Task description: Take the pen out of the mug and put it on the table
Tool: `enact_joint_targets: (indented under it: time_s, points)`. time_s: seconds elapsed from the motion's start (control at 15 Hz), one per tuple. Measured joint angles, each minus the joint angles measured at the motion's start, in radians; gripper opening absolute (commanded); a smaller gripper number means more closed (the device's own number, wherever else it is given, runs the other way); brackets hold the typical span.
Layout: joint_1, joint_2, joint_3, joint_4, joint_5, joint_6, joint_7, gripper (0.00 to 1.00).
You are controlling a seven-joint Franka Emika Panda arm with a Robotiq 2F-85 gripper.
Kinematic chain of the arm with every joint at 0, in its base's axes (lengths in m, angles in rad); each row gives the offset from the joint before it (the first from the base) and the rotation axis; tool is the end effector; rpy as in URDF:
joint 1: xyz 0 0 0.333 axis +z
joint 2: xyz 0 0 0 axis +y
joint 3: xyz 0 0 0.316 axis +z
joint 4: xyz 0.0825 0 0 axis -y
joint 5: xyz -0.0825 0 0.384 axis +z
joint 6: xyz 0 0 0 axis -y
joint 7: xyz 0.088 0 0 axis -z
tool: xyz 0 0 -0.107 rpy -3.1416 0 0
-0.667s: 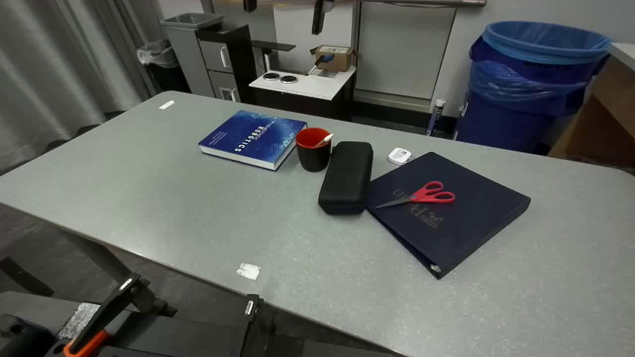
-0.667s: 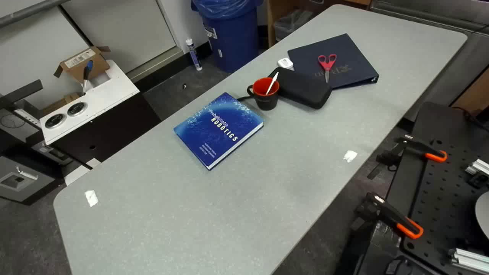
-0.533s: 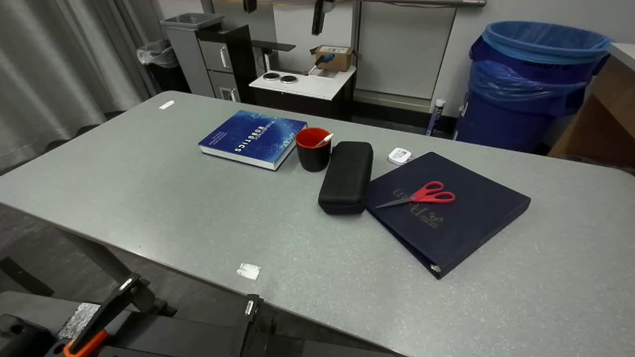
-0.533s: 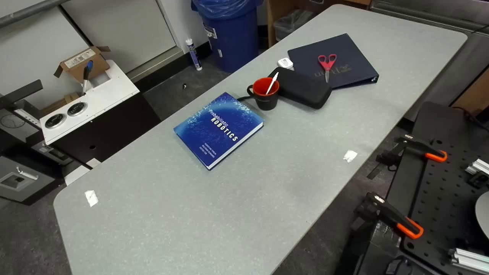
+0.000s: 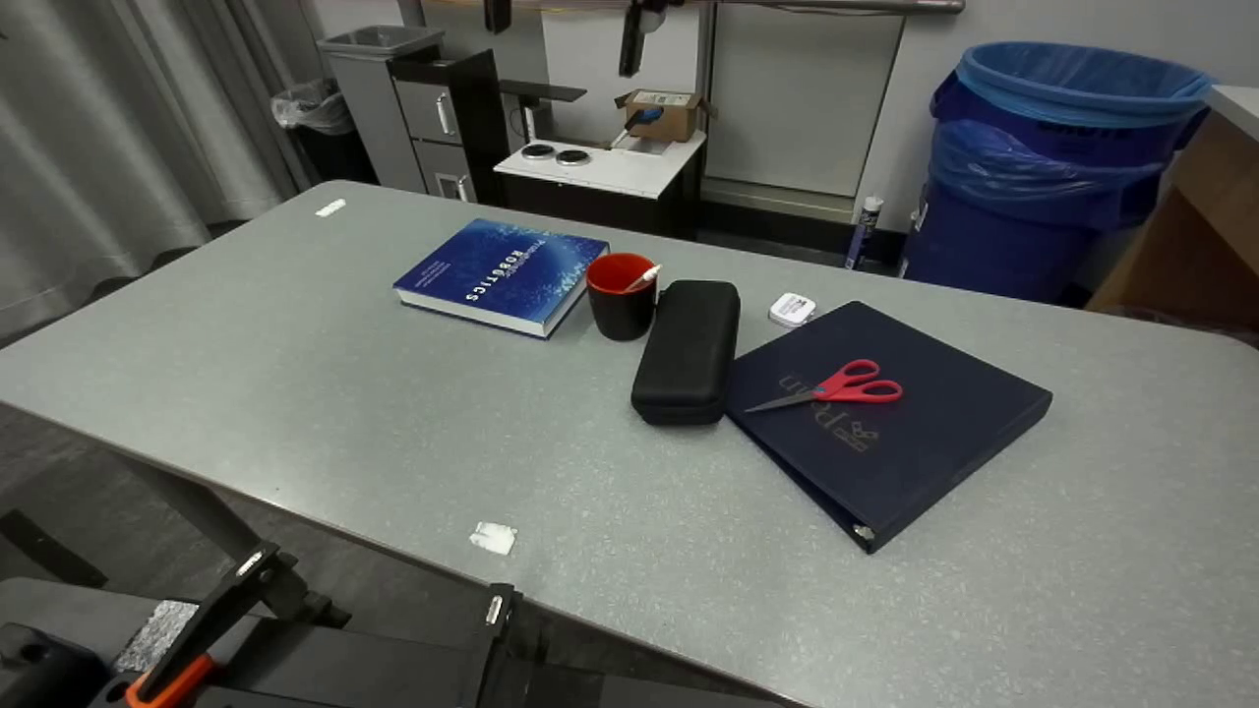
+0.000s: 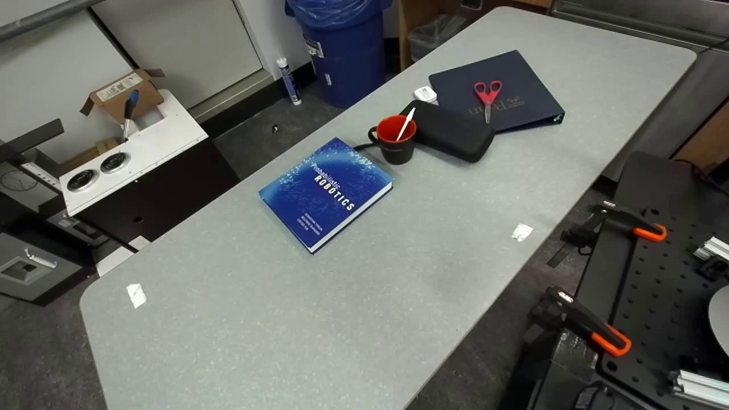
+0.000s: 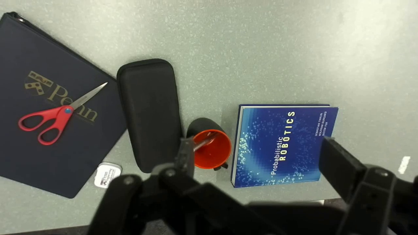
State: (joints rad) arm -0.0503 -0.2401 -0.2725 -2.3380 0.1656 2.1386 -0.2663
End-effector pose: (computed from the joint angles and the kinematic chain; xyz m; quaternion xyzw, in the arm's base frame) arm 0.4488 -0.1456 0.4311 -0.9923 0.0682 -0.0433 0.0938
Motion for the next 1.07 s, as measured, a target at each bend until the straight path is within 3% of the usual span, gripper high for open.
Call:
enact_joint_targets:
  time_s: [0.2, 0.53, 0.73, 1.07]
  points:
    - [-0.025, 0.096, 0.000, 0.000, 0.000, 0.101, 0.001, 1.00]
    - [-0.082, 0.357, 0.005, 0.037, 0.040, 0.304, 0.010, 1.00]
    - [-0.116, 0.452, 0.027, 0.095, 0.090, 0.317, 0.021, 1.00]
    - [-0.128, 0.461, 0.034, 0.117, 0.098, 0.316, 0.022, 1.00]
